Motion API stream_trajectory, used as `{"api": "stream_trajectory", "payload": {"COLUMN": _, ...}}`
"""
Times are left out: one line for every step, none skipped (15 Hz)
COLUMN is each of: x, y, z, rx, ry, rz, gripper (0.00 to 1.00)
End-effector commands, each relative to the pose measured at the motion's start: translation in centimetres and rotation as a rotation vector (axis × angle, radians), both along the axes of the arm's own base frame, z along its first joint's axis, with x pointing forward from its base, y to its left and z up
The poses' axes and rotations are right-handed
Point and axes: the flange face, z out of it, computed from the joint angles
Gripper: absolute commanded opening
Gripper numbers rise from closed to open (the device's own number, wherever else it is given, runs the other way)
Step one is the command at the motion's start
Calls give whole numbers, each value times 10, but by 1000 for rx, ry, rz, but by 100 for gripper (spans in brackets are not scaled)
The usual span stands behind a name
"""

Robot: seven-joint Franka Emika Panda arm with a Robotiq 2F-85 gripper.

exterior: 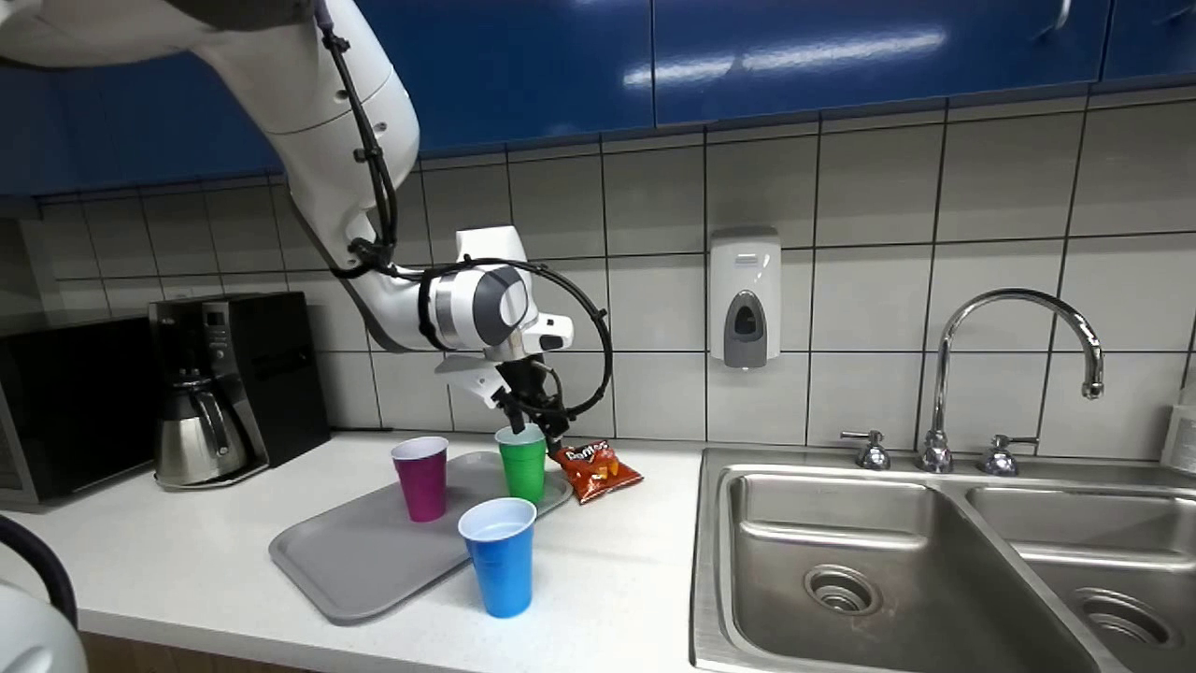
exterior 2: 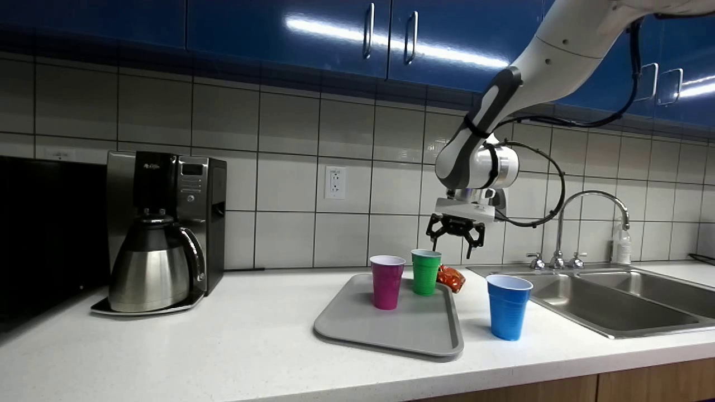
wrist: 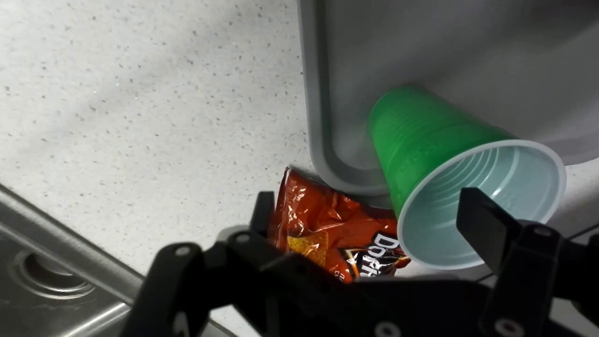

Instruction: Take the three cups off of the tray

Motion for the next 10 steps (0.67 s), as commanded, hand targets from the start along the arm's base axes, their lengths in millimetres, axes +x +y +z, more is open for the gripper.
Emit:
{"api": "stream_trajectory", "payload": {"x": 22, "y": 5, "z": -1, "rx": 2, "ry": 15, "rz": -39, "gripper": 100}}
{"api": "stream_trajectory", "payload": {"x": 25, "y": 6, "z": -3, "rx": 3, "ry": 20, "rz": -42, "gripper": 100}}
{"api": "stream_trajectory", "payload": {"x": 28, "y": 8, "z": -5, "rx": 3, "ry": 29, "rz": -47, "gripper": 100}}
{"api": "stream_trajectory", "payload": {"x": 31, "y": 9, "z": -7, "rx": 2, "ry": 36, "rz": -51, "gripper": 100}}
{"api": "stream_trajectory", "payload": {"x": 33, "y": 10, "z": -10, "rx": 1, "ry": 44, "rz": -54, "gripper": 100}}
{"api": "stream_trajectory", "payload": {"x": 35, "y": 10, "z": -12, "rx": 0, "ry": 52, "rz": -57, "gripper": 100}}
{"api": "stream_trajectory", "payload": {"x": 37, "y": 11, "z": -15, "rx": 0, "ry": 60, "rz": -59, "gripper": 100}}
{"api": "stream_trajectory", "payload": {"x": 38, "y": 11, "z": -17, "rx": -1, "ry": 69, "rz": -60, "gripper": 100}}
{"api": "stream_trajectory", "payload": {"x": 40, "y": 11, "z": -19, "rx": 2, "ry": 77, "rz": -60, "gripper": 100}}
{"api": "stream_trajectory", "payload": {"x": 41, "y": 11, "z": -21, "rx": 2, "ry": 86, "rz": -62, "gripper": 100}}
